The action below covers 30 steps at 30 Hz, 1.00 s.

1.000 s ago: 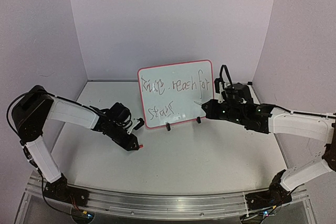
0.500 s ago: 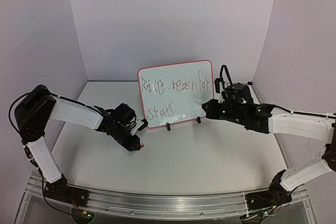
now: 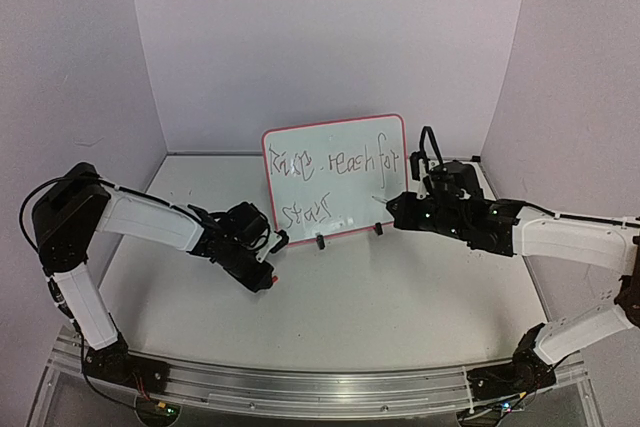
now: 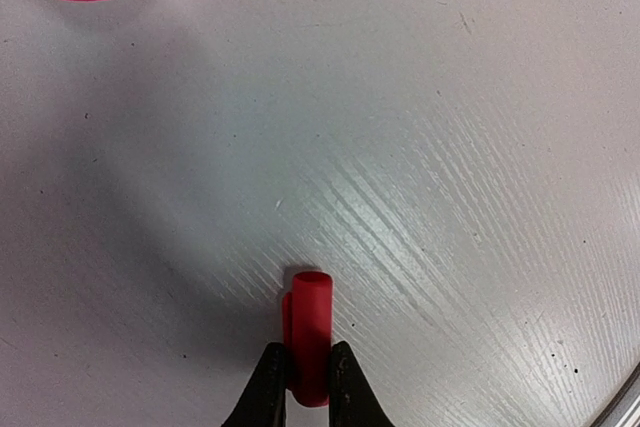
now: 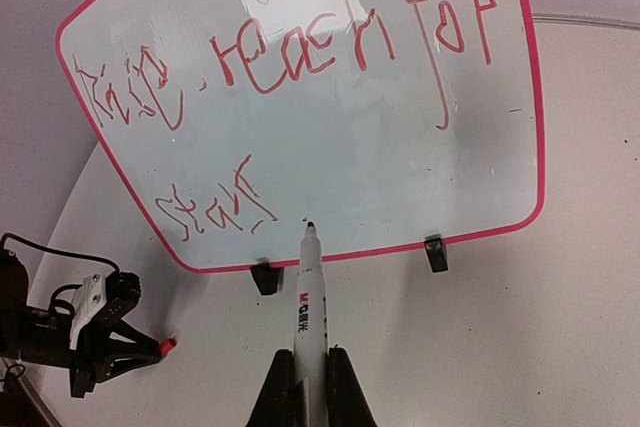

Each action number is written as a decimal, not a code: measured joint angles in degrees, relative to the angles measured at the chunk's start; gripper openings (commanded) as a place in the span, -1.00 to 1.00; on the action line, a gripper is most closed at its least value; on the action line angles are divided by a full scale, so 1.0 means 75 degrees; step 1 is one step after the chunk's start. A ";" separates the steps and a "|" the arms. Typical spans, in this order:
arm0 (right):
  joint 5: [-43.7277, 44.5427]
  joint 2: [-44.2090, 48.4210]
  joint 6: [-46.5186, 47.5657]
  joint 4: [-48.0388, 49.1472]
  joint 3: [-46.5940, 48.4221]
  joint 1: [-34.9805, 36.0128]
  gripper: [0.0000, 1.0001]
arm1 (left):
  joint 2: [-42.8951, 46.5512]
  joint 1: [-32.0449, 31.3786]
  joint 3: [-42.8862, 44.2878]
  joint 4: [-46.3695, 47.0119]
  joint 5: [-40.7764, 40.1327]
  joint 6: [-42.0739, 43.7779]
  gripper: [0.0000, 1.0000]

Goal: Write a sentence on the whiteboard
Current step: Pick up the pen cap from the center of the board, then insert the whiteboard marker without the cap into the pen cap.

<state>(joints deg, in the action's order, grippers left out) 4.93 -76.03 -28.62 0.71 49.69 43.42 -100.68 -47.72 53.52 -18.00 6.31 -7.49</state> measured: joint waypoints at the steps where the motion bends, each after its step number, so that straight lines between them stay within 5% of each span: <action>1: -0.0003 0.0000 0.0003 -0.0009 0.0000 0.0000 -1.00 | 0.0000 -0.0029 0.0000 0.0009 -0.0017 -0.0006 -0.88; 10: -0.1303 0.0006 -0.0230 -0.0070 -0.0050 -0.0679 -1.00 | 0.0204 -0.0146 -0.0254 0.0227 0.0012 0.0017 -1.00; 19: -0.5767 -0.1291 -0.0367 -0.0283 0.0650 -0.1746 -1.00 | 0.1961 -0.0181 -0.0801 0.0825 0.1399 0.0557 -1.00; 30: -0.8874 -0.2005 -0.0303 -0.1014 0.1402 -0.1405 -1.00 | 0.2474 -0.0530 -0.0790 0.1014 0.2410 0.0606 -1.00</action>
<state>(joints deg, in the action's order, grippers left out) -61.63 -91.07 -30.89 -6.90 60.20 32.88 -82.13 -51.70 47.59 -10.39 24.38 -2.94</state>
